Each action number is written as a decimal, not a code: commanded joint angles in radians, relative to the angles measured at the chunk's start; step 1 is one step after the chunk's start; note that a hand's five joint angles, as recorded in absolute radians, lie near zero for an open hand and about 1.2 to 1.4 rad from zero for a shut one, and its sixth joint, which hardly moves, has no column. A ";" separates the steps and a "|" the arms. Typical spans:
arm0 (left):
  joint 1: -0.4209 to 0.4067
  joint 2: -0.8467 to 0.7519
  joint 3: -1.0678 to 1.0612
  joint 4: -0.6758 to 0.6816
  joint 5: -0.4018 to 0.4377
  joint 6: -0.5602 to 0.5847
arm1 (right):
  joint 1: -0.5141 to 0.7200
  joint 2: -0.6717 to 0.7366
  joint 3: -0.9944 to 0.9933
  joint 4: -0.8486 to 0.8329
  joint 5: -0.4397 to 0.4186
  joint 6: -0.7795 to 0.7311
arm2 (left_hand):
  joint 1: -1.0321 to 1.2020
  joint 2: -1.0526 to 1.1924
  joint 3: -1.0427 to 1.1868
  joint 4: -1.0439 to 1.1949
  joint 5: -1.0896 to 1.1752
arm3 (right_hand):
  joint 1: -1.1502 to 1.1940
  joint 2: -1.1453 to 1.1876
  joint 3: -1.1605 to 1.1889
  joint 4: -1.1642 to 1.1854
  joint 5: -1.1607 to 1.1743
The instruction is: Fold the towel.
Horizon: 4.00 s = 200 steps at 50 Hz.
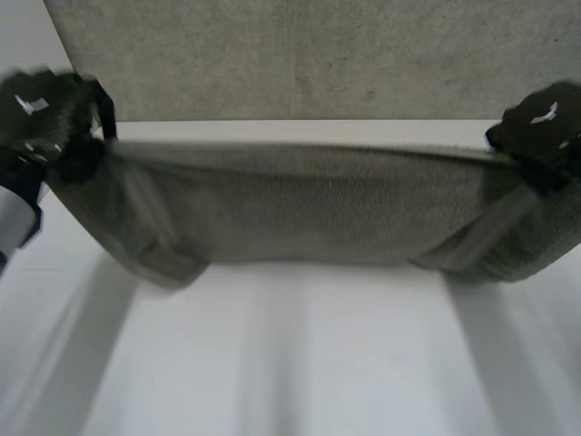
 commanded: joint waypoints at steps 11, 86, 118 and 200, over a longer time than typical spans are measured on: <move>-0.011 -0.549 0.463 0.024 -0.027 0.076 | 0.164 0.479 -0.544 -0.170 0.234 -0.049 | 0.204 0.177 0.178 0.178 0.187 | 0.060 0.060 0.053 0.058 0.030; 0.068 -0.362 -0.111 0.299 -0.083 -0.065 | 0.044 0.304 0.268 -0.408 0.082 0.092 | 0.204 0.177 0.178 0.178 0.187 | 0.060 0.060 0.053 0.058 0.030; 0.073 -0.419 0.006 0.132 0.058 -0.079 | -0.064 0.316 -0.008 -0.127 -0.092 -0.012 | 0.204 0.177 0.178 0.178 0.187 | 0.060 0.060 0.053 0.058 0.030; -0.054 -0.391 -0.068 0.407 -0.114 -0.214 | -0.048 0.474 0.203 -0.586 -0.013 0.277 | -1.017 -1.043 -1.043 -1.043 -1.034 | -0.891 -0.891 -0.898 -0.893 -0.920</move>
